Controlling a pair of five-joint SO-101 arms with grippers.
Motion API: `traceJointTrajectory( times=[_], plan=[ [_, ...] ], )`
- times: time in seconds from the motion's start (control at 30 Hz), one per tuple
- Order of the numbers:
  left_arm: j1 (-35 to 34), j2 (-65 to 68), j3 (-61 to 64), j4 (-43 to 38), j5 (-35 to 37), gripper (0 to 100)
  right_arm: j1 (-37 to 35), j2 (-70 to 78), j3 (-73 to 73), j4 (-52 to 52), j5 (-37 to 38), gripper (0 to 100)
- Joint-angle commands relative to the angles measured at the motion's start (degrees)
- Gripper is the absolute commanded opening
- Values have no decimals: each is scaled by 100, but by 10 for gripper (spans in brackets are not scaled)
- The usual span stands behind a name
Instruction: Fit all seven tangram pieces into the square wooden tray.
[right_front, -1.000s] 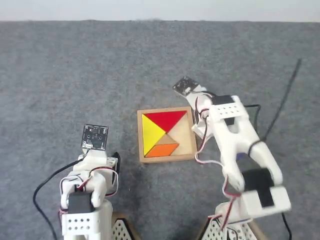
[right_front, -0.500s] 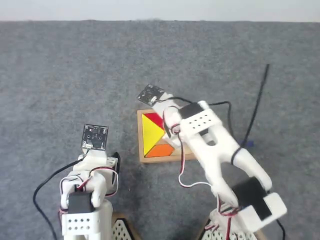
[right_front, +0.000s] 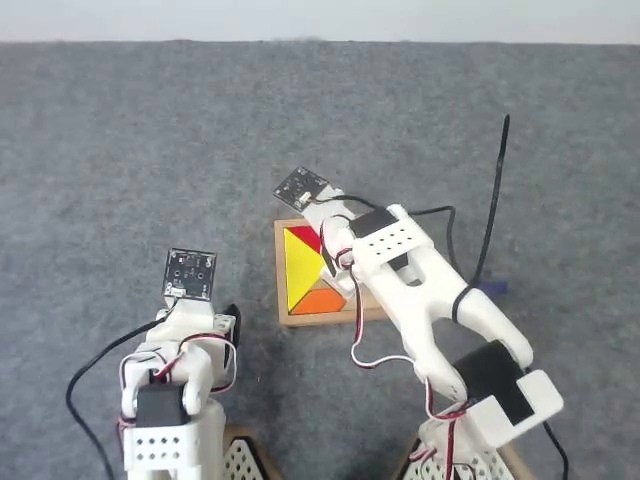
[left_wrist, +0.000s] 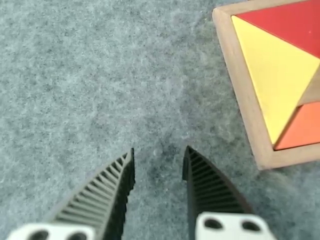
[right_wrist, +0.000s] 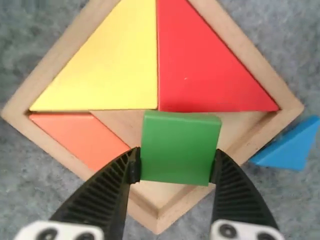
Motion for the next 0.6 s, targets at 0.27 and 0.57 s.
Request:
traceJointTrajectory(
  times=[0.27,0.57],
  plan=[
    [9,-158,-48,53,-35,153,163,-48,-334,-92,404,155],
    [9,-158,-48,53,-35,153,154,-48,-325,-48,571,160]
  ],
)
